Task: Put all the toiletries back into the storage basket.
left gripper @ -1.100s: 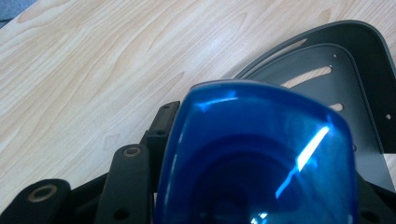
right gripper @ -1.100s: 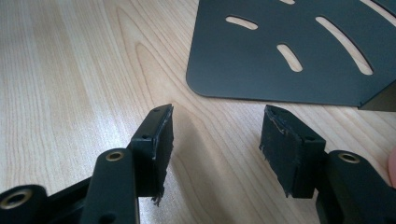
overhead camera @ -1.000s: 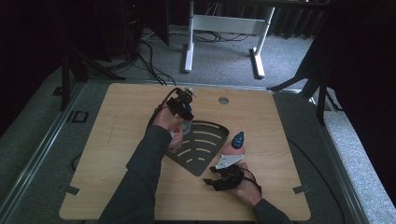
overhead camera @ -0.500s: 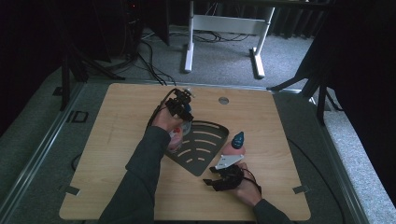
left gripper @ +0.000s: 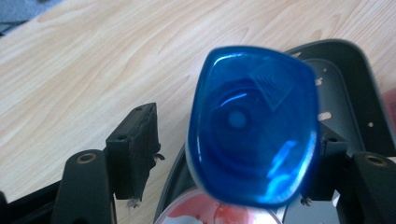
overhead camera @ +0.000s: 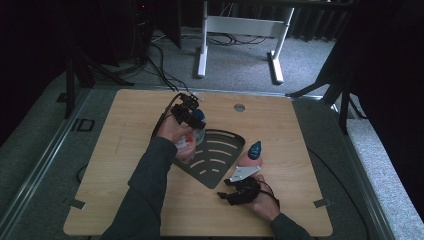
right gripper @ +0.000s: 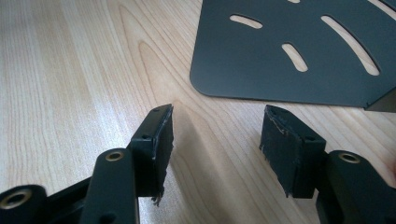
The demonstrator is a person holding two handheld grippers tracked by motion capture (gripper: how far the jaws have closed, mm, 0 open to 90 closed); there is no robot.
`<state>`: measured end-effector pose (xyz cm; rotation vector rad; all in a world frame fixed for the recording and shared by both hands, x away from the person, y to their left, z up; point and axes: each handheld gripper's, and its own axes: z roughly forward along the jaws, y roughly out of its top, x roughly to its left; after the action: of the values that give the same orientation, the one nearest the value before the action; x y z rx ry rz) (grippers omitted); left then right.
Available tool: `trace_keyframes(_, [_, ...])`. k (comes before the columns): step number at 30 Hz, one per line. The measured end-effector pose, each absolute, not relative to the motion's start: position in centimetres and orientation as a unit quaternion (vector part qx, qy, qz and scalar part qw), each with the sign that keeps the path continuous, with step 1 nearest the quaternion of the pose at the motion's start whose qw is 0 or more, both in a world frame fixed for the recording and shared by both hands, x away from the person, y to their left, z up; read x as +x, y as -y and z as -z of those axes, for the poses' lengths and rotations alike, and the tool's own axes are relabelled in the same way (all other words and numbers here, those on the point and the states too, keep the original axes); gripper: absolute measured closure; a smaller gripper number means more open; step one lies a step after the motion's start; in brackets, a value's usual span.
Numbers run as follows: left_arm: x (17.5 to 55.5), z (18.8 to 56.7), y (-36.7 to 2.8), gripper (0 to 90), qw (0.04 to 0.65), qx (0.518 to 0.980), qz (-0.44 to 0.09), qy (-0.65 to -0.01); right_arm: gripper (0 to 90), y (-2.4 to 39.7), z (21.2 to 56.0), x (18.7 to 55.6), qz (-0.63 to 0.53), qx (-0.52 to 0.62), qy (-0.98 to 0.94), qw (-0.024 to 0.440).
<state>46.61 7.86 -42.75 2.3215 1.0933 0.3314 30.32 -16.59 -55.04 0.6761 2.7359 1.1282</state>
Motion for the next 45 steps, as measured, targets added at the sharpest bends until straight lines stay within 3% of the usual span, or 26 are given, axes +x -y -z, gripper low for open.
trace_keyframes(7, [44.9,41.5,-8.5,34.5,0.285,0.860,-0.147,-0.398,43.6,16.6,55.1,30.3,-0.371,0.222,-0.900,0.053])
trace_keyframes(19, [41.0,41.5,-9.1,51.3,0.304,0.861,-0.168,-0.373,43.6,16.6,55.0,30.4,-0.371,0.225,-0.899,0.053])
trace_keyframes(26, [38.9,42.3,-7.9,52.7,0.313,0.871,-0.164,-0.342,43.7,16.7,54.9,30.3,-0.371,0.226,-0.899,0.054])
trace_keyframes(39, [36.3,47.4,-5.5,55.7,0.314,0.888,-0.127,-0.312,46.7,17.1,54.2,30.3,-0.376,0.228,-0.896,0.064])
trace_keyframes(45, [35.3,49.6,-4.9,58.2,0.305,0.895,-0.114,-0.304,57.6,17.5,53.4,30.1,-0.373,0.233,-0.894,0.088])
